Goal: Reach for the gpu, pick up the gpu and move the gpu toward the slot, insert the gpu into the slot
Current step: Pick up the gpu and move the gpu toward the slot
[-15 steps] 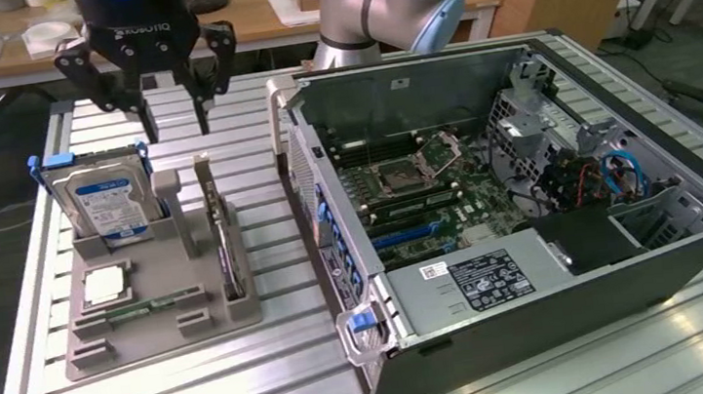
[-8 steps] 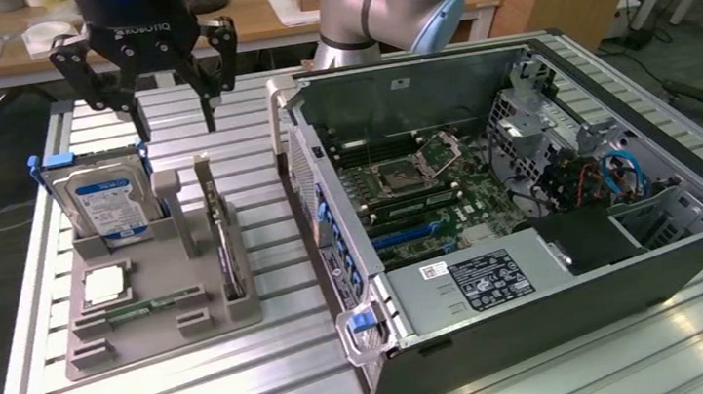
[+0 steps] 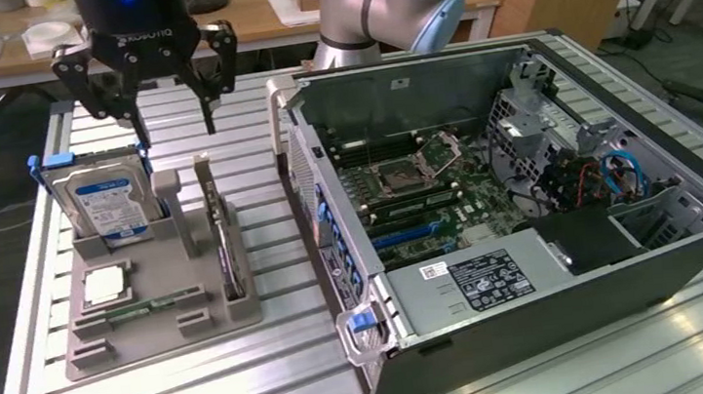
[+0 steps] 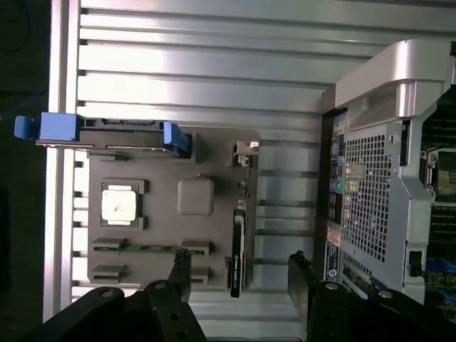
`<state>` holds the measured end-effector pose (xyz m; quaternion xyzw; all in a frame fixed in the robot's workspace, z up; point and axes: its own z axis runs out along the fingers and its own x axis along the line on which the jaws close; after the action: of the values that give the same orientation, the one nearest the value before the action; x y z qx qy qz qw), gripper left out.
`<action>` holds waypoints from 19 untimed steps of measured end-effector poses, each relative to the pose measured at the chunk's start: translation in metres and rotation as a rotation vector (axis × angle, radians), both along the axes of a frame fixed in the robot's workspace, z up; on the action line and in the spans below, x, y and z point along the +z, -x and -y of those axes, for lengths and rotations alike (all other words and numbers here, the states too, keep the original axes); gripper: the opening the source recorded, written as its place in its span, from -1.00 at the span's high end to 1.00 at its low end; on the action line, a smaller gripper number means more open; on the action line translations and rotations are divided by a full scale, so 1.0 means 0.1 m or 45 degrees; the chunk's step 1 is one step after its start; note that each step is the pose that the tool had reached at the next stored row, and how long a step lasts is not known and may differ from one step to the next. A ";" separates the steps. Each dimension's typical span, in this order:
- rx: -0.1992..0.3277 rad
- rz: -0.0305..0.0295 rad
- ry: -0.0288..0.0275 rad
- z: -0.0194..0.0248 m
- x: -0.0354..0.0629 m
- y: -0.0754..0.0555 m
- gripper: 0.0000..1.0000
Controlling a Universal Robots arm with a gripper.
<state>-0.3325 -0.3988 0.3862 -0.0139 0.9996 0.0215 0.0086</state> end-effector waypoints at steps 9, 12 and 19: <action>0.004 0.0000 0.0001 0.109 -0.154 0.00 -0.31; 0.004 -0.0002 0.0002 0.192 -0.190 0.00 -0.31; 0.004 0.0000 0.0002 0.286 -0.317 0.00 -0.31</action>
<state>-0.3325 -0.4274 0.3545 -0.0155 0.9996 0.0215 0.0086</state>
